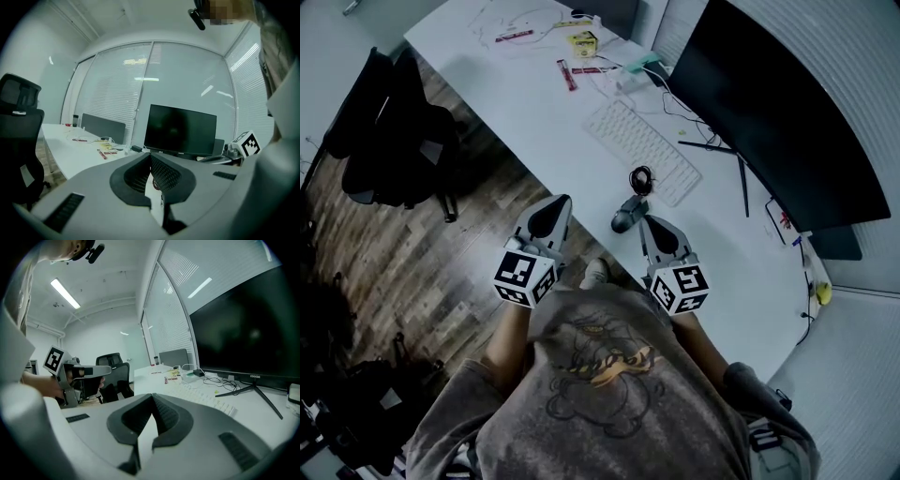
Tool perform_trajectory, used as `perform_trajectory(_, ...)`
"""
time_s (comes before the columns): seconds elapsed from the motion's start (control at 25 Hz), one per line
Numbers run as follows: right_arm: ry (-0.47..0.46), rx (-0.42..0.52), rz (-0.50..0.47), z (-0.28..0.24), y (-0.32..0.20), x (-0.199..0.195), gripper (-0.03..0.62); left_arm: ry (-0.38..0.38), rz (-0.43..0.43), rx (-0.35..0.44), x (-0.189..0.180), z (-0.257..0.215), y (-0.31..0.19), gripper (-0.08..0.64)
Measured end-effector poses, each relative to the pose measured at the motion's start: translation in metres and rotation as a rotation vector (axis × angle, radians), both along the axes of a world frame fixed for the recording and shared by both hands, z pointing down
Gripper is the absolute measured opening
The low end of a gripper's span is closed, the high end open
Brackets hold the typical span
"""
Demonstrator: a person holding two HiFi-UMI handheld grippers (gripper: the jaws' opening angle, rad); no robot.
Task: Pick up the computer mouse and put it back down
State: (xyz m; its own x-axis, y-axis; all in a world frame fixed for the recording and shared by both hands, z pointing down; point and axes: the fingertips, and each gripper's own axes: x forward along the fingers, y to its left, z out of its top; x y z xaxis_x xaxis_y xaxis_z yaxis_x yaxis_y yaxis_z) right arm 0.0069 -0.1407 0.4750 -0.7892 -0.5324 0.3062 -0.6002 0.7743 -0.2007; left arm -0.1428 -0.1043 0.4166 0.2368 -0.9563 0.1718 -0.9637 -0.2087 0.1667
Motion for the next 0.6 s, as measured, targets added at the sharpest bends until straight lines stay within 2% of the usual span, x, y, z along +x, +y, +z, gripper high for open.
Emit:
perform_trajectory(0.28,-0.011,0.021,0.086,-0.009,-0.025,0.004,0.008,-0.008,0.03,0.003,-0.007,-0.006,-0.026,0.018)
perform_trajectory(0.6,-0.032,0.073,0.24,-0.03,-0.031,0.008,0.006,-0.009,0.164,0.017,-0.003,-0.019,-0.052,0.018)
